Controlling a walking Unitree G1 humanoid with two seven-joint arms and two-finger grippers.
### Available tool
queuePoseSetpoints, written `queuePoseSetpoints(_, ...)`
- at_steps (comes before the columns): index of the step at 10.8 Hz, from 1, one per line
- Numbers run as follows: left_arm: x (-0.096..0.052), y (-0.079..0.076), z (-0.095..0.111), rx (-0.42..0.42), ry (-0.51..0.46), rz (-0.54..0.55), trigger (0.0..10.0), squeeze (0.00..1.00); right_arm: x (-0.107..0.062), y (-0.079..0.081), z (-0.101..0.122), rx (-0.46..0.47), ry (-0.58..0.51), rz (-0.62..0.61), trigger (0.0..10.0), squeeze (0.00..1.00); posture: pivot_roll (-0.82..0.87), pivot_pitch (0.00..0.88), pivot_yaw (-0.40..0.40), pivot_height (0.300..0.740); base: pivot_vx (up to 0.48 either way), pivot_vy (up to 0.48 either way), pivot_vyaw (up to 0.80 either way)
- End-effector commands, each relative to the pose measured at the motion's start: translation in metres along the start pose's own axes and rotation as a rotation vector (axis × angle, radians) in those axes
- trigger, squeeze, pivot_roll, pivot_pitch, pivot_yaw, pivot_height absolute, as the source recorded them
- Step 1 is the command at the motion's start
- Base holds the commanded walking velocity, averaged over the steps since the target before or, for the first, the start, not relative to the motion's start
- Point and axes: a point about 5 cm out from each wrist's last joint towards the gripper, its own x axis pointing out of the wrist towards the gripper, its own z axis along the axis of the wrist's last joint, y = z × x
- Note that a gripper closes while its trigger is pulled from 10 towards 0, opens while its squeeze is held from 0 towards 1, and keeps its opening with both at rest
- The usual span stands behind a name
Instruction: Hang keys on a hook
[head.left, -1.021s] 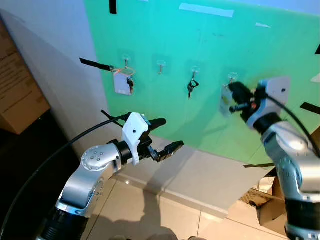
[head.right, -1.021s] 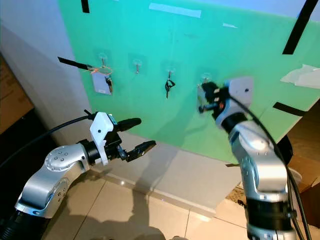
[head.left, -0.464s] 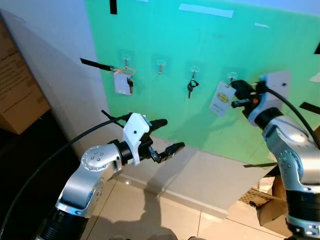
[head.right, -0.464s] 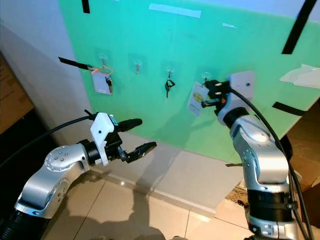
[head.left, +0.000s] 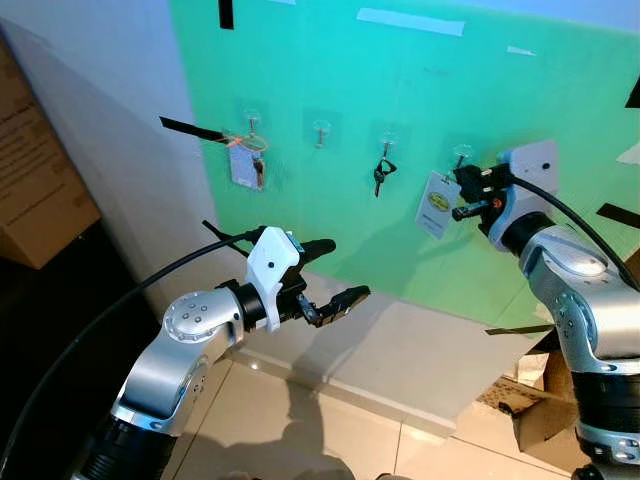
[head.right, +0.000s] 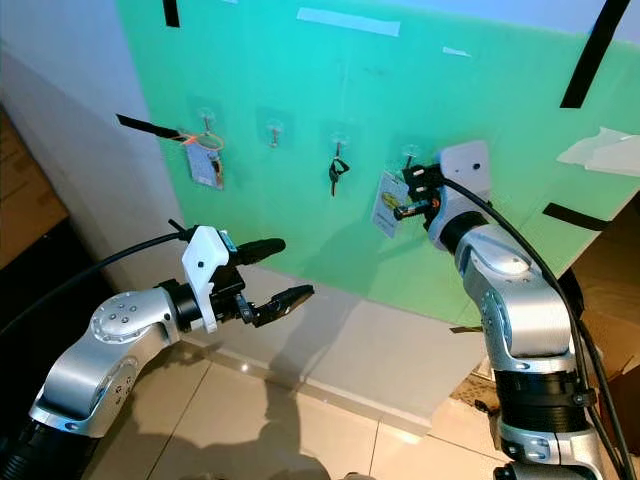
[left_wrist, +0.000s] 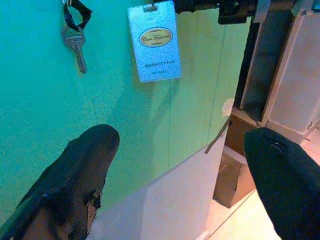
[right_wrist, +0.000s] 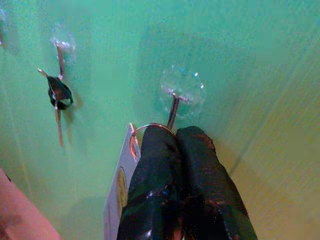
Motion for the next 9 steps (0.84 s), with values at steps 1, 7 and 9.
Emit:
queuePoseSetpoints(1,0.000,-0.003,0.004,0.015,0.000,-0.023,10.0,0.00,-0.002,-0.004,-0.014,-0.004,0.084,-0.019,10.0,0.00,-0.12,0.000,-0.018,0.740,0.000,0.000,0.00)
queuePoseSetpoints(7,0.000,-0.005,0.002,0.020,0.007,-0.030,10.0,0.00,-0.019,0.002,-0.031,0.044,0.136,-0.028,10.0,0.00,-0.12,0.000,-0.016,0.740,0.000,0.000,0.00)
queuePoseSetpoints(9,0.001,-0.005,0.002,0.025,0.006,-0.030,10.0,0.00,-0.021,0.011,-0.035,0.045,0.149,-0.002,10.0,0.00,-0.12,0.000,-0.017,0.740,0.000,0.000,0.00)
